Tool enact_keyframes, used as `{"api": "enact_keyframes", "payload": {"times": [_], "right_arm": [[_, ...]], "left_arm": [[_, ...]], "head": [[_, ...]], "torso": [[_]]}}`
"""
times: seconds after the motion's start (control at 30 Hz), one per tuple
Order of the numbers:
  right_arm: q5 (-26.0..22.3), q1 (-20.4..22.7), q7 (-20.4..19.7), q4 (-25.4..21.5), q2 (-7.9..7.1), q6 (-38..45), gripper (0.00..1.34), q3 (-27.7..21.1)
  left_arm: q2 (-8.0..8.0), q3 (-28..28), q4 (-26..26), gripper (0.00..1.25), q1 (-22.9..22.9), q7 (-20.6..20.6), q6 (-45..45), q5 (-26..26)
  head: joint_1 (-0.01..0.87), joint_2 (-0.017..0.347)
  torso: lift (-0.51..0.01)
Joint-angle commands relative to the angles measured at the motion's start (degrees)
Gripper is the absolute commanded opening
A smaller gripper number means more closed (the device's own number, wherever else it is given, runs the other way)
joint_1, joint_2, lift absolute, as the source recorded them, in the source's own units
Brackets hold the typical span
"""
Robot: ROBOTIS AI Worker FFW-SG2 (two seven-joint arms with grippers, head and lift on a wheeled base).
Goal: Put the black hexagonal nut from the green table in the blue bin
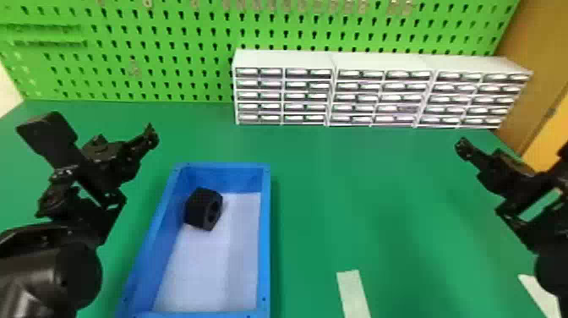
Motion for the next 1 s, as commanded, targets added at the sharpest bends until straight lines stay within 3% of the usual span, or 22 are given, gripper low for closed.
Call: {"api": "enact_keyframes", "payload": {"times": [0.0, 0.97], "right_arm": [[0.1, 0.0, 0.0, 0.0, 0.04, 0.1, 1.06, 0.0], [0.3, 0.0, 0.0, 0.0, 0.04, 0.1, 1.06, 0.0]], "left_arm": [[0.0, 0.0, 0.0, 1.08, 0.0, 0.1, 0.0, 0.0], [0.0, -0.3, 0.0, 1.08, 0.0, 0.1, 0.0, -0.6]], "head": [[0.692, 0.009], [0.692, 0.009]], "torso": [[-0.097], [-0.097]]}}
